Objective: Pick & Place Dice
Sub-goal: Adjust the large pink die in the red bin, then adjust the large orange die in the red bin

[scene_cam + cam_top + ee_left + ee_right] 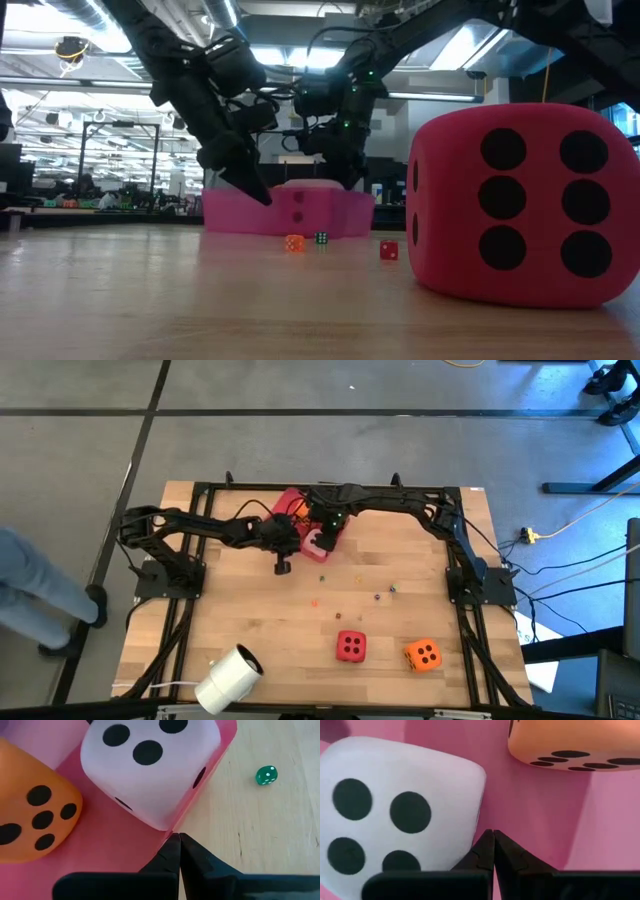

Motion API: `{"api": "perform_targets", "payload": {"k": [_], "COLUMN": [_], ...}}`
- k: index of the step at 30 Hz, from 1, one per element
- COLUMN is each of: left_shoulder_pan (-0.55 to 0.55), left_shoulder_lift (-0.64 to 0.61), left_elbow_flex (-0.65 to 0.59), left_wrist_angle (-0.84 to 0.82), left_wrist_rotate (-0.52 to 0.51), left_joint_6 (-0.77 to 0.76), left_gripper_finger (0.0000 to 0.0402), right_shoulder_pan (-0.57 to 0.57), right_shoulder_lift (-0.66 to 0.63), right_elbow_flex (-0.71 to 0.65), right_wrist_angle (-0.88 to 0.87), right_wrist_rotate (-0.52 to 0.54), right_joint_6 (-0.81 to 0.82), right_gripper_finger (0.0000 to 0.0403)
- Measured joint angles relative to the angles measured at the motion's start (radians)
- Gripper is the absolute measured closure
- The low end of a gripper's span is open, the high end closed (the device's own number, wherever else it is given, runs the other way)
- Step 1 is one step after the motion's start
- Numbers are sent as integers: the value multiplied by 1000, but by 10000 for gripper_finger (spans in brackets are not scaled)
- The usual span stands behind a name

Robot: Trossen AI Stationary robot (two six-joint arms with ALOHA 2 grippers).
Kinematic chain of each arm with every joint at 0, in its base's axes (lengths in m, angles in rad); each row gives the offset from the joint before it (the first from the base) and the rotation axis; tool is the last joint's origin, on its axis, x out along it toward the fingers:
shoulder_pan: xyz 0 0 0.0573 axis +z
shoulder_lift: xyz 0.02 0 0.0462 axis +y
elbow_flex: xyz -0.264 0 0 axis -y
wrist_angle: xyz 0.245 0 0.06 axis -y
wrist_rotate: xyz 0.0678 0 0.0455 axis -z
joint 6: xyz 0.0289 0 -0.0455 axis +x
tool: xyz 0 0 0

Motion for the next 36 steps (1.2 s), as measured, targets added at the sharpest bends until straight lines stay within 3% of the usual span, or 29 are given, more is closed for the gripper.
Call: {"api": "perform_targets", "payload": {"k": [6, 10, 14, 18, 21, 24, 31, 36], "left_shoulder_pan": [0, -6, 7, 79, 150, 201, 260, 280], "left_shoulder_lift": [-60, -130, -168, -161, -127, -76, 25, 48], "left_elbow_flex": [0, 1, 2, 2, 2, 2, 2, 2], "left_wrist_angle": [0, 27, 28, 32, 48, 69, 206, 245], "left_wrist_rotate": [0, -33, -228, -404, -375, -321, -176, -163], "left_joint_6": [-2, -18, -1, 16, -33, -42, -43, -45], "left_gripper_finger": [400, 400, 400, 400, 400, 401, 400, 400], "right_shoulder_pan": [0, 0, -2, 1, 17, 40, 68, 83], "right_shoulder_lift": [-41, -72, -93, -98, -100, -100, -101, -154], "right_elbow_flex": [0, 0, 0, 0, -1, -1, -1, -1], "right_wrist_angle": [-37, -57, -79, -169, -254, -285, -314, -479], "right_wrist_rotate": [3, 94, 195, 203, 195, 253, 250, 256], "right_joint_6": [-26, -29, -2, 48, 115, 137, 143, 177], "right_gripper_finger": [399, 399, 399, 399, 399, 399, 399, 399]}}
